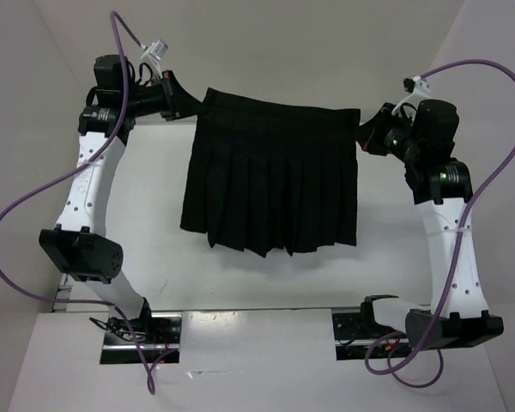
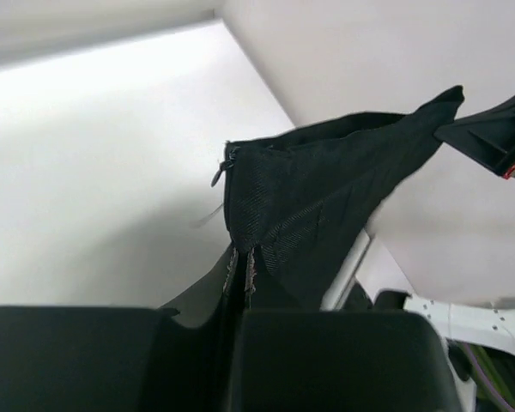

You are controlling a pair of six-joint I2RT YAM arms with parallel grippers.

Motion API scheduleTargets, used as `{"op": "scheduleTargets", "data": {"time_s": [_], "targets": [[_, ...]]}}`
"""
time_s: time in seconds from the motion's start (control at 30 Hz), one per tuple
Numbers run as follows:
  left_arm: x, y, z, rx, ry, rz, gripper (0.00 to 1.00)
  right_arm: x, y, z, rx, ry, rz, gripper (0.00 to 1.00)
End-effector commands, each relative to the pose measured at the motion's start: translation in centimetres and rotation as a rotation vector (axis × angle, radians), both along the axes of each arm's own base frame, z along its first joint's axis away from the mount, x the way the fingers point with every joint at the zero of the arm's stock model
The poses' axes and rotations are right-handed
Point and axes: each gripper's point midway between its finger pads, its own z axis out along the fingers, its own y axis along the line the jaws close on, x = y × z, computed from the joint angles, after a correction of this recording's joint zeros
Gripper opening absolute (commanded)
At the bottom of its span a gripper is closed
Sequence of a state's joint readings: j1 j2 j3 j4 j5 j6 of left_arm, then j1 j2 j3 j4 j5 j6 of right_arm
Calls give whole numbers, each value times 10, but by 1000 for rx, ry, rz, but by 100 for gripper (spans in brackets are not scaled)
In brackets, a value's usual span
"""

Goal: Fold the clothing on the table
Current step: Fold the skirt

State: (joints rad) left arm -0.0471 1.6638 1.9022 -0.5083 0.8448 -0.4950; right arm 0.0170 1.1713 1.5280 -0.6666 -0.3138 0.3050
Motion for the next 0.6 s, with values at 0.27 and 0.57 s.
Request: {"op": "scheduleTargets", "data": {"time_s": [0.27, 0.57], "targets": [[64, 51, 10, 51, -72, 237, 0, 42, -40, 24, -18, -90, -158, 0], [-47, 40, 46, 22, -200, 192, 0, -56, -11, 47, -19, -191, -27, 0]]}}
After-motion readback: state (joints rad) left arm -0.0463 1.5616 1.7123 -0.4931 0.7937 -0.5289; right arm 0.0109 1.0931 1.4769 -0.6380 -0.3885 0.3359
